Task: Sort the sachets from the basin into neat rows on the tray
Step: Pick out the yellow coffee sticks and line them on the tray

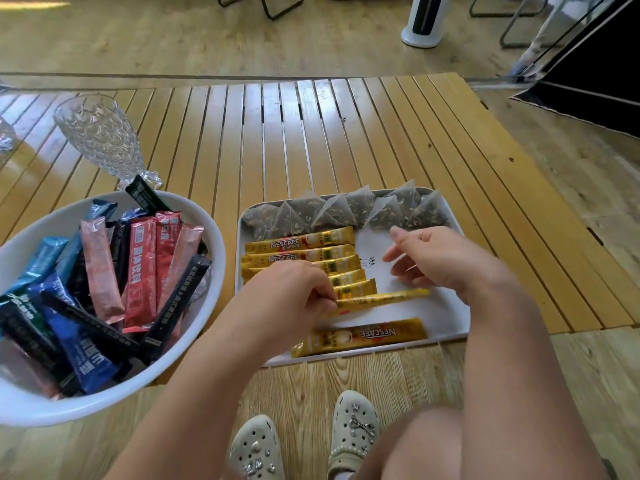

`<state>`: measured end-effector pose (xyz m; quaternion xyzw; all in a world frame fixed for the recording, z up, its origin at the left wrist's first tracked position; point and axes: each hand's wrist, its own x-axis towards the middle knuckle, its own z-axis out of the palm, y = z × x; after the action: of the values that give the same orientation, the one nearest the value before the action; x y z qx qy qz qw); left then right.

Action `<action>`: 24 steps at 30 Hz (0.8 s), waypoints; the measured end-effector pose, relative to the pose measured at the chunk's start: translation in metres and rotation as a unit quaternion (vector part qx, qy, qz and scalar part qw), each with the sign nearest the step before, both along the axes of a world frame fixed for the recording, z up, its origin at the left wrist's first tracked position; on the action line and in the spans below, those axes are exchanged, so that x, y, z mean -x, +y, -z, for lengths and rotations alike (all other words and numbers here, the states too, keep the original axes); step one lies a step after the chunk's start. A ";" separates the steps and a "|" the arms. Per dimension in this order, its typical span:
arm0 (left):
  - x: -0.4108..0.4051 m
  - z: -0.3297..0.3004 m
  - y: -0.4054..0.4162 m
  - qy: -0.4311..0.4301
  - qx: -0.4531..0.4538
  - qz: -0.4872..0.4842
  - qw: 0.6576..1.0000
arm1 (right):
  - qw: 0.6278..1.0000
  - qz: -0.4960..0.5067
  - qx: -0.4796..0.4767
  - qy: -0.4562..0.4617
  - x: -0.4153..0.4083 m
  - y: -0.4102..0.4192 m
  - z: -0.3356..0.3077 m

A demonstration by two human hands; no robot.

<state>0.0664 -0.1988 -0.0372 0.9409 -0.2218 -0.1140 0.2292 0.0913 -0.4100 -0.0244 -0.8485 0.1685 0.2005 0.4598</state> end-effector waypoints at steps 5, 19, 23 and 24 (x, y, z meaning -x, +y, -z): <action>-0.008 -0.006 0.017 0.096 0.156 -0.100 0.978 | 0.990 0.040 -0.133 -0.017 -0.001 -0.001 -0.005; -0.012 -0.018 0.016 0.298 0.366 -0.221 0.853 | 0.966 -0.013 -0.237 -0.100 -0.003 0.043 -0.013; -0.011 -0.020 0.016 0.259 0.334 -0.203 0.883 | 0.965 0.013 -0.234 -0.117 -0.003 0.045 -0.012; -0.011 -0.020 0.017 0.253 0.332 -0.208 0.884 | 0.964 0.016 -0.241 -0.113 -0.003 0.045 -0.012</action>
<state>0.0775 -0.1819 -0.0174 0.7732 0.0196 -0.2179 0.5953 0.0941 -0.3648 -0.0126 -0.7271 0.0762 0.1308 0.6697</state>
